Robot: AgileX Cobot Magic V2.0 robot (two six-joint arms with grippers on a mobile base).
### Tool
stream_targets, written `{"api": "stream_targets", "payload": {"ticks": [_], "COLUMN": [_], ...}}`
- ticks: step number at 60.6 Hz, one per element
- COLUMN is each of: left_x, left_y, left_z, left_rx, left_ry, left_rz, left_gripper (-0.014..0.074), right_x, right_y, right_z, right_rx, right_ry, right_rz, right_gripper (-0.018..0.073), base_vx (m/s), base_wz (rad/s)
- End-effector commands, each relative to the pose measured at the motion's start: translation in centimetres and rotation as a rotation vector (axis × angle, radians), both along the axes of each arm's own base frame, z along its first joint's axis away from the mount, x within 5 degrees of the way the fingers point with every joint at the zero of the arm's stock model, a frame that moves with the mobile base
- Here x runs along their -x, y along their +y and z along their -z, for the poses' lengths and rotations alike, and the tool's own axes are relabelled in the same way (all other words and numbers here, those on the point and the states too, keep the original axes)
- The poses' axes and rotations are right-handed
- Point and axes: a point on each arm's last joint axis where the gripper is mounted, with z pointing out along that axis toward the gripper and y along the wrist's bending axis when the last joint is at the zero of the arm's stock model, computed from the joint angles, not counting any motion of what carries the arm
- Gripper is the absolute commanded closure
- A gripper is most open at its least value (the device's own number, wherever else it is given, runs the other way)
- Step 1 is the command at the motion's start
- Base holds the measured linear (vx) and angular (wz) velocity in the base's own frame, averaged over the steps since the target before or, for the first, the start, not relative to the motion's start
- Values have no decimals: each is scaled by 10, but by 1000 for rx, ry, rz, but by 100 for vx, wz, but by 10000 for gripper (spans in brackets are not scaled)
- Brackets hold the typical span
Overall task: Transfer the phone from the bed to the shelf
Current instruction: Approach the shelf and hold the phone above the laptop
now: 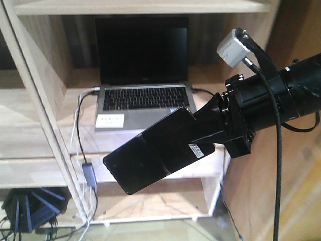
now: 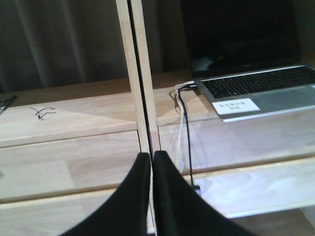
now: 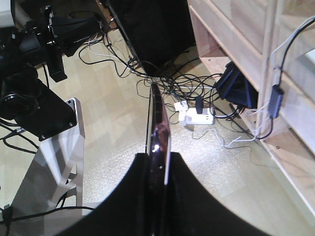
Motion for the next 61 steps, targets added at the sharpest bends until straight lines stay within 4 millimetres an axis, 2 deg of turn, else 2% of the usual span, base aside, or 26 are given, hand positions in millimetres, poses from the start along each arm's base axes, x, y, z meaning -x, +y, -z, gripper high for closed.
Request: {"api": "stream_targets", "payload": {"ticks": [1, 33, 61], "left_x": [1, 1, 1], "left_y": [0, 0, 0], "left_z": [-15, -15, -15], "left_rx": [15, 15, 15], "left_ry": [-107, -107, -107], "left_rz": [4, 4, 4], "left_gripper": [595, 595, 595], "right_x": [14, 13, 13], "right_y": [2, 2, 2], "right_z": [-22, -22, -22], "right_rx": [-85, -85, -85], "right_ry": [-15, -15, -15], "right_rz": [-47, -46, -46], "right_gripper": [561, 561, 561], "base_vx": [30, 26, 13], "base_wz": [10, 10, 2]}}
